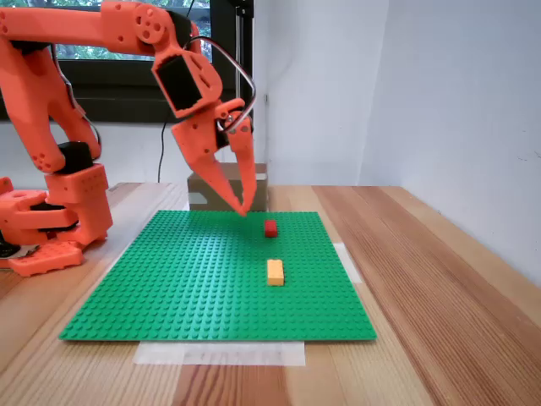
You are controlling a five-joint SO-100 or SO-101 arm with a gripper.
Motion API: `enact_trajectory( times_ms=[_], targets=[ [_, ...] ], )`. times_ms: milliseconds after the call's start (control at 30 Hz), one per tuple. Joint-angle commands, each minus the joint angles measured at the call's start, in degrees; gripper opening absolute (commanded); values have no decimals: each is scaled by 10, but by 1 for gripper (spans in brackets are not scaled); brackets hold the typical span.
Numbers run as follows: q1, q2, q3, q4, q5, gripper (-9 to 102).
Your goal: Pick the yellow lego block and put it in the box.
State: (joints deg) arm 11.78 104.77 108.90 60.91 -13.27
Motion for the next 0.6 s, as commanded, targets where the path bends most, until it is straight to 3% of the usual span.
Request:
enact_trajectory(
  times_ms=[0, 567],
  targets=[
    [9, -45, -64, 11, -3, -1],
    [25, -149, -131, -5, -18, -1]
  ],
)
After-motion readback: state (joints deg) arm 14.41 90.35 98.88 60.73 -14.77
